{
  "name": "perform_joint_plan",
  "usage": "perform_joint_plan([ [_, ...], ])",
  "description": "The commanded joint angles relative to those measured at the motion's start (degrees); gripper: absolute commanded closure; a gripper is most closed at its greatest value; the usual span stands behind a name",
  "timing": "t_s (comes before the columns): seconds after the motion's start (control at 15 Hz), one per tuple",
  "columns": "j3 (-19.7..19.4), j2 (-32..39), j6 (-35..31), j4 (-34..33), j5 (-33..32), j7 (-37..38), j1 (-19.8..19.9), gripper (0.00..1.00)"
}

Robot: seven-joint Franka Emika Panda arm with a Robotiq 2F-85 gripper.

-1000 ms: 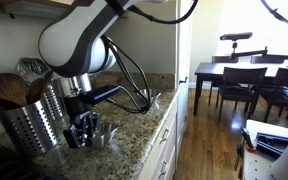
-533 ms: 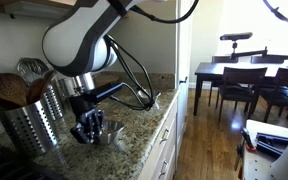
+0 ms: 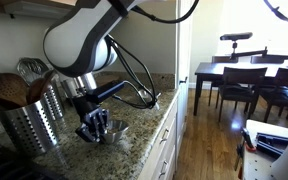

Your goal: Pour the things in the bowl on the left into the bowl on the right

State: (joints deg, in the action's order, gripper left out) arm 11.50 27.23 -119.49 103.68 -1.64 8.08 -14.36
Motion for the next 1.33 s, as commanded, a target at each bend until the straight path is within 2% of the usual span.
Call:
perform_joint_plan([
  [0.0, -1.47, -4.08, 2.64, 2.76, -1.41, 3.09, -1.61, 0.91],
  [0.47, -1.26, -6.28, 6.49, 2.73, -2.36, 5.34, -1.88, 0.91],
  [1.13, -0.86, -6.0, 7.89, 1.85, -1.95, 5.48, -2.13, 0.91],
  [1.2, -0.72, -5.72, 7.34, 1.82, -1.63, 4.86, -2.01, 0.81],
  [1.27, -0.65, -5.18, 7.14, 1.55, -1.4, 4.53, -1.97, 0.6],
])
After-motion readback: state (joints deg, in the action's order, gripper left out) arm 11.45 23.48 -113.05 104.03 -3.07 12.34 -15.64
